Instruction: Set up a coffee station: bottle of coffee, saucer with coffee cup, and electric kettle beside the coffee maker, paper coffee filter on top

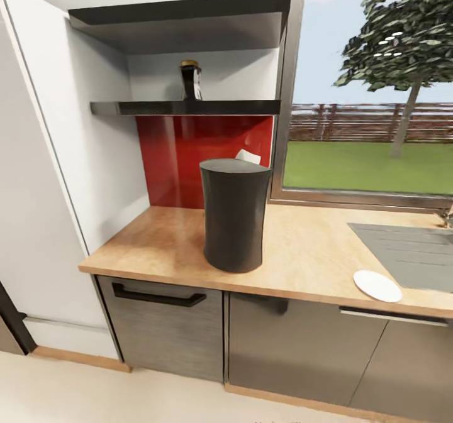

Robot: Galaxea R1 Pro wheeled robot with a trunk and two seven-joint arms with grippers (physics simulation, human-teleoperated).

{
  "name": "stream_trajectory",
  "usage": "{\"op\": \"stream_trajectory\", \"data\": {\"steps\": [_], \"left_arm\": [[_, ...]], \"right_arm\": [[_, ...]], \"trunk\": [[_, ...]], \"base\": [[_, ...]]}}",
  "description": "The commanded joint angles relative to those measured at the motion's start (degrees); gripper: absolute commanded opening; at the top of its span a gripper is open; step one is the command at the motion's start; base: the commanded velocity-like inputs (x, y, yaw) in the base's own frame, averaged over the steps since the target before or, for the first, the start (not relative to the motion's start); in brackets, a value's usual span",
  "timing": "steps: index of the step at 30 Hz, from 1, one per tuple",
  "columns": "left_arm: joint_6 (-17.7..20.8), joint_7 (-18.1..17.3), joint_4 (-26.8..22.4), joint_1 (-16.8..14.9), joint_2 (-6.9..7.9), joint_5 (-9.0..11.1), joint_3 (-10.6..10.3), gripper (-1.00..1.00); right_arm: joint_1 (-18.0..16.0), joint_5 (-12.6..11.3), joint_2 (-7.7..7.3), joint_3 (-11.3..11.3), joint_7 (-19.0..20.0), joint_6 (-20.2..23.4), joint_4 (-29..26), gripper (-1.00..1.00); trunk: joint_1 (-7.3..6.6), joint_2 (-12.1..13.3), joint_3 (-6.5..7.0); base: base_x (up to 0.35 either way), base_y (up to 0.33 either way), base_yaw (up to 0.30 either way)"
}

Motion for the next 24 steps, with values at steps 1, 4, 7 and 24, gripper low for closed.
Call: {"op": "stream_trajectory", "data": {"steps": [1, 4, 7, 24], "left_arm": [[0.1, -0.5, -0.1, 0.0, -0.03, 0.2, 0.4, 1.0], [0.1, -0.5, -0.1, 0.0, -0.03, 0.2, 0.4, 1.0], [0.1, -0.5, -0.1, 0.0, -0.03, 0.2, 0.4, 1.0], [0.1, -0.5, -0.1, 0.0, -0.03, 0.2, 0.3, 1.0]], "right_arm": [[-0.1, -0.6, 0.04, 0.4, 0.3, -0.3, 0.2, 1.0], [-0.1, -0.6, 0.04, 0.4, 0.3, -0.3, 0.2, 1.0], [-0.1, -0.6, 0.04, 0.5, 0.3, -0.3, 0.2, 1.0], [-0.1, -0.6, 0.11, 0.5, 0.3, -0.3, 0.2, 1.0]], "trunk": [[0.01, 0.0, -0.06], [0.01, 0.0, -0.06], [0.01, 0.0, -0.06], [0.01, 0.0, -0.06]], "base": [[0.0, 0.001, -0.28], [0.0, 0.0, -0.28], [0.0, 0.075, -0.267], [0.0, 0.276, -0.067]]}}
